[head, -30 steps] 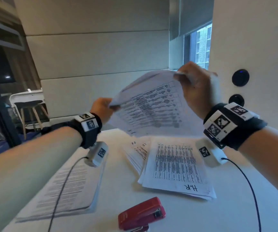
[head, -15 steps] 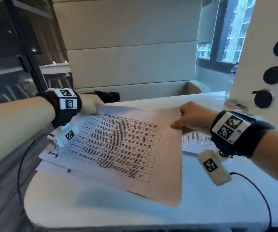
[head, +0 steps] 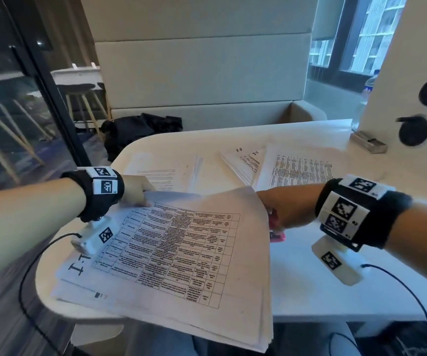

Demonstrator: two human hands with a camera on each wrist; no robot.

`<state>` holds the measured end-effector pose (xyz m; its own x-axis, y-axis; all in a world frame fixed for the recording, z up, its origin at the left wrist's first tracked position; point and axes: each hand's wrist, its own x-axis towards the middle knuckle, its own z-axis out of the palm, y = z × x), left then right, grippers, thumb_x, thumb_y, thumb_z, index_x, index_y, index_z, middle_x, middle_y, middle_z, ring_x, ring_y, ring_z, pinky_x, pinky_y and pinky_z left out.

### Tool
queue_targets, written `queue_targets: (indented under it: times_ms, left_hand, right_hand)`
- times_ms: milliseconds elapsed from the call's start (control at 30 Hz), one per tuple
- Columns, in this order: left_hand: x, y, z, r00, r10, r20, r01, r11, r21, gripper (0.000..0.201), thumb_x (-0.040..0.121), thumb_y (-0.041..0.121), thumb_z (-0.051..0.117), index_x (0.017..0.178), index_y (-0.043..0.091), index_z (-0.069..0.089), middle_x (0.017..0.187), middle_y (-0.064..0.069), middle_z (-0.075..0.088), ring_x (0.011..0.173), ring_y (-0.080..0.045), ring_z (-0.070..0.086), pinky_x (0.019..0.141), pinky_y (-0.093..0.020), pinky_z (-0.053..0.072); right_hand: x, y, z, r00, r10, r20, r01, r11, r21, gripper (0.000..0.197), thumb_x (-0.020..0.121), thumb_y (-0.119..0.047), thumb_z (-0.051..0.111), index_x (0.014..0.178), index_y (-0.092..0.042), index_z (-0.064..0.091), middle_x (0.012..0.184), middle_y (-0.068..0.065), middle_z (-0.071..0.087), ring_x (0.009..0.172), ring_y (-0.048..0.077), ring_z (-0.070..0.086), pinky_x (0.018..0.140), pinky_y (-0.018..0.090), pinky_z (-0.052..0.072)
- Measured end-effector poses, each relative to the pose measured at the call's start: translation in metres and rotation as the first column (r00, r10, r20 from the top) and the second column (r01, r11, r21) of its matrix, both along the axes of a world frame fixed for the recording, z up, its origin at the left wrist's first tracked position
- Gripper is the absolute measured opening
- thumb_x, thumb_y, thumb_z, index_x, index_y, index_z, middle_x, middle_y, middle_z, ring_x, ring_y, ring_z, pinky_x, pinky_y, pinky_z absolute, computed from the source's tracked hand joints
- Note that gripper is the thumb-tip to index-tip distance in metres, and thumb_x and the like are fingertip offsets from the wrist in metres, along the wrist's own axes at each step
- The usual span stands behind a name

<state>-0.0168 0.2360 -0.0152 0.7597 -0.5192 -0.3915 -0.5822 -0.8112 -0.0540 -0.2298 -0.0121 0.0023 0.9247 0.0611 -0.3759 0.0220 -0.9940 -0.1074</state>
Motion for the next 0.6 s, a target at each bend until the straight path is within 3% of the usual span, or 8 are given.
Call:
queue_targets:
  times_ms: [67, 167, 233, 300, 367, 467, 533, 600]
  left_hand:
    - [0.001, 0.0, -0.004, 1.0, 0.025, -0.016, -0.025, 1.0, 0.008, 0.023, 0.095, 0.026, 0.054, 0.074, 0.019, 0.048, 0.076, 0.002, 0.051, 0.068, -0.016, 0.043, 0.058, -0.024, 0.03]
    - [0.003, 0.003, -0.011, 0.998, 0.053, -0.023, -0.052, 0.999, 0.012, 0.026, 0.095, 0.027, 0.054, 0.071, 0.02, 0.047, 0.076, 0.003, 0.053, 0.067, -0.016, 0.043, 0.058, -0.025, 0.031]
    - [0.002, 0.002, -0.01, 0.998, 0.053, -0.018, -0.053, 0.999, 0.005, 0.03, 0.096, 0.025, 0.054, 0.067, 0.02, 0.046, 0.072, 0.004, 0.053, 0.064, -0.014, 0.043, 0.058, -0.025, 0.032]
    - [-0.003, -0.002, -0.003, 1.0, 0.024, 0.017, -0.024, 1.0, -0.006, 0.024, 0.095, 0.022, 0.054, 0.072, 0.018, 0.051, 0.082, -0.001, 0.059, 0.072, -0.018, 0.049, 0.065, -0.026, 0.037]
    - [-0.011, -0.008, 0.006, 0.997, -0.013, 0.07, 0.011, 1.0, 0.022, 0.011, 0.092, 0.022, 0.057, 0.092, 0.011, 0.06, 0.103, -0.007, 0.063, 0.088, -0.023, 0.055, 0.077, -0.033, 0.044]
    - [-0.03, -0.023, 0.019, 0.983, -0.072, 0.168, 0.06, 0.995, 0.077, 0.047, 0.091, 0.031, 0.06, 0.131, 0.013, 0.045, 0.128, -0.008, 0.052, 0.104, -0.024, 0.051, 0.089, -0.035, 0.044]
    - [-0.048, -0.037, 0.027, 0.951, -0.181, 0.252, 0.165, 0.983, 0.081, 0.062, 0.088, 0.042, 0.06, 0.14, 0.021, 0.033, 0.136, -0.006, 0.044, 0.118, -0.026, 0.045, 0.097, -0.039, 0.042]
    - [-0.07, -0.054, 0.03, 0.925, -0.29, 0.244, 0.286, 0.957, 0.053, 0.07, 0.086, 0.048, 0.061, 0.143, 0.024, 0.029, 0.14, -0.003, 0.041, 0.125, -0.025, 0.041, 0.102, -0.042, 0.04]
  right_hand:
    - [-0.003, -0.006, -0.001, 0.999, -0.034, 0.018, 0.035, 0.999, -0.028, 0.034, 0.084, -0.008, 0.064, 0.089, -0.037, 0.048, 0.079, -0.013, 0.053, 0.078, 0.009, 0.052, 0.066, 0.02, 0.037]
    - [-0.005, -0.015, 0.004, 0.997, -0.07, -0.025, 0.065, 0.984, -0.164, 0.054, 0.083, -0.005, 0.063, 0.128, -0.032, 0.052, 0.086, -0.017, 0.051, 0.087, 0.009, 0.051, 0.068, 0.022, 0.037]
    - [-0.009, -0.021, 0.006, 0.995, -0.087, -0.04, 0.075, 0.968, -0.238, 0.054, 0.083, -0.003, 0.057, 0.129, -0.032, 0.053, 0.085, -0.019, 0.048, 0.089, 0.01, 0.05, 0.07, 0.024, 0.039]
    - [-0.012, -0.026, 0.006, 0.991, -0.117, -0.067, 0.092, 0.949, -0.301, 0.047, 0.084, -0.003, 0.053, 0.124, -0.028, 0.055, 0.088, -0.015, 0.05, 0.087, 0.011, 0.051, 0.068, 0.023, 0.04]
    - [-0.015, -0.029, 0.003, 0.983, -0.153, -0.096, 0.11, 0.928, -0.356, 0.034, 0.083, -0.01, 0.058, 0.114, -0.022, 0.055, 0.09, -0.008, 0.055, 0.085, 0.012, 0.053, 0.064, 0.022, 0.038]
    - [-0.015, -0.031, -0.006, 0.985, -0.16, -0.067, 0.13, 0.937, -0.325, 0.037, 0.082, -0.041, 0.069, 0.11, -0.024, 0.051, 0.095, -0.007, 0.059, 0.085, 0.011, 0.054, 0.075, 0.024, 0.043]
    - [-0.015, -0.031, -0.012, 0.986, -0.168, 0.004, 0.164, 0.956, -0.242, 0.041, 0.084, -0.05, 0.064, 0.114, -0.026, 0.051, 0.099, -0.007, 0.06, 0.086, 0.011, 0.056, 0.078, 0.026, 0.045]
    - [-0.016, -0.029, -0.013, 0.987, -0.157, 0.027, 0.159, 0.957, -0.243, 0.032, 0.089, -0.048, 0.059, 0.11, -0.025, 0.053, 0.094, -0.007, 0.06, 0.08, 0.009, 0.055, 0.067, 0.023, 0.04]
